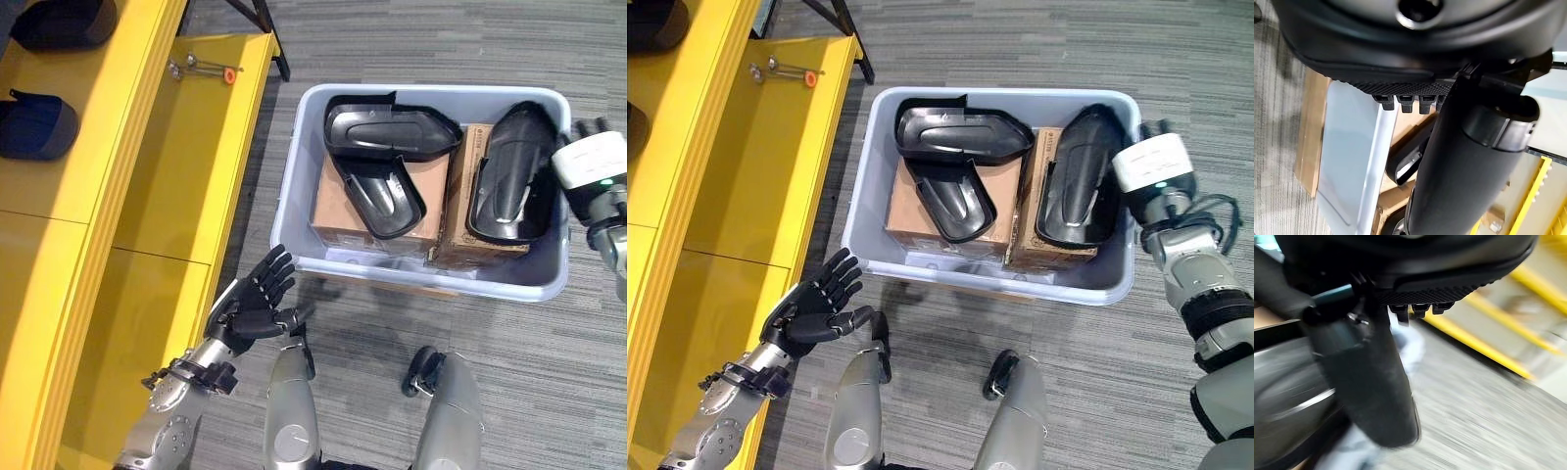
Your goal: Move parts from the plastic box to the shelf.
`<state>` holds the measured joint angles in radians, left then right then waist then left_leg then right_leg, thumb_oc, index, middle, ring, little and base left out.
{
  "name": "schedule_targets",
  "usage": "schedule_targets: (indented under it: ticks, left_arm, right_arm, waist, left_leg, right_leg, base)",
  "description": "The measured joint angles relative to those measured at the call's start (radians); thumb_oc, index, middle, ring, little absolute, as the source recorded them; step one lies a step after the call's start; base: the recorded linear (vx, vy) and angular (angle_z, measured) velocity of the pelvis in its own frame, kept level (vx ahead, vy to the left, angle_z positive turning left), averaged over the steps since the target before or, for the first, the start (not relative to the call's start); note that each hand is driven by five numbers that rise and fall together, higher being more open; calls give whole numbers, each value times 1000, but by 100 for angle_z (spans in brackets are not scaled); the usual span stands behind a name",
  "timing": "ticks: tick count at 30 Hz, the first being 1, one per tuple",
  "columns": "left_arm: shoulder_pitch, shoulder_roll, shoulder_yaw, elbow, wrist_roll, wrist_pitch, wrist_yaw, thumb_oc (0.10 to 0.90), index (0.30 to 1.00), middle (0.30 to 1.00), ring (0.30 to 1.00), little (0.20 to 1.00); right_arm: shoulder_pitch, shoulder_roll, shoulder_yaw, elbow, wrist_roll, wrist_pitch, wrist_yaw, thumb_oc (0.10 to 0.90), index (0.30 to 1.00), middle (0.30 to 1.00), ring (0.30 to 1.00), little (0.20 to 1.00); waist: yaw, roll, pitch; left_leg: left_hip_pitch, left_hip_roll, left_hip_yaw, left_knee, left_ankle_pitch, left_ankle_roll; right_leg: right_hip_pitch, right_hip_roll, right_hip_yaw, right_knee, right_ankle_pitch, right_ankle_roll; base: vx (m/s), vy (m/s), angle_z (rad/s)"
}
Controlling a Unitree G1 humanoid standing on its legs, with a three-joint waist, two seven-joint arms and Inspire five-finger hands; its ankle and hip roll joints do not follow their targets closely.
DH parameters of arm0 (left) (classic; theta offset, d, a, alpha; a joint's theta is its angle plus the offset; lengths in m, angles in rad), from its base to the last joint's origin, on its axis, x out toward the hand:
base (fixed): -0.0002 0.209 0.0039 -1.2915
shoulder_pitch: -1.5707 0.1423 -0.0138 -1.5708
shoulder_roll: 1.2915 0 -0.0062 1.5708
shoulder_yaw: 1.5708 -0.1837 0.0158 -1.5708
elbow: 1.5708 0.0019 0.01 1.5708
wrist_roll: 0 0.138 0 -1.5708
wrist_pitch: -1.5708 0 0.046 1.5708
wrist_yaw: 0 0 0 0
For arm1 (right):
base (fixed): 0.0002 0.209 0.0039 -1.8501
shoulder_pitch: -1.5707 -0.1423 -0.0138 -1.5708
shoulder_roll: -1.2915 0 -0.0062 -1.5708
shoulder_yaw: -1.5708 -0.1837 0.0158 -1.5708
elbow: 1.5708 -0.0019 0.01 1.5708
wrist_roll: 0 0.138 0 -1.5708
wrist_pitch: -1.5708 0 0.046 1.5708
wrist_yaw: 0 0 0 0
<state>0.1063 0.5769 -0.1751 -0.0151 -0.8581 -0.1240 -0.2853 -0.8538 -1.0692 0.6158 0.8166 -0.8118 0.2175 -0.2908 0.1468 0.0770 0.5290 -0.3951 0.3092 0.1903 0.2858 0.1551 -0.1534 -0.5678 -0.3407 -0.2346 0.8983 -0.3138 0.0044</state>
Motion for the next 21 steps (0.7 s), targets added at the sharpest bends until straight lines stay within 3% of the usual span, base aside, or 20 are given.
schedule_targets:
  ticks: [3,9,15,21]
  left_arm:
    - [-7,0,-5,1,1,0,6,900,1000,1000,1000,1000]
    - [-30,-6,-16,1,0,-5,22,900,1000,1000,1000,1000]
    - [-50,-12,-16,-2,0,0,40,900,1000,1000,1000,1000]
    - [-46,-17,-14,-10,0,11,64,900,1000,1000,1000,1000]
  right_arm:
    - [12,-3,-55,24,-22,61,-10,900,1000,1000,1000,1000]
    - [109,7,-61,-11,4,68,-58,900,1000,1000,1000,1000]
    - [207,28,-151,-149,43,26,-95,900,1000,1000,1000,1000]
    - [337,65,-270,-327,166,-13,-139,900,1000,1000,1000,1000]
  waist:
    - [-22,1,0]
    - [-40,3,-1]
    - [-69,3,-2]
    - [-83,3,-2]
  left_leg:
    - [8,-1,7,-6,0,0]
    - [79,-3,29,-40,1,1]
    - [121,-4,32,-41,-11,3]
    - [126,-5,34,-26,-30,7]
  right_leg:
    - [4,5,7,-17,13,4]
    - [51,14,22,-36,18,7]
    - [100,23,27,-66,20,12]
    - [122,32,35,-101,46,29]
  base:
    - [-2,70,-8]
    - [22,55,-10]
    - [56,53,-3]
    - [13,78,-3]
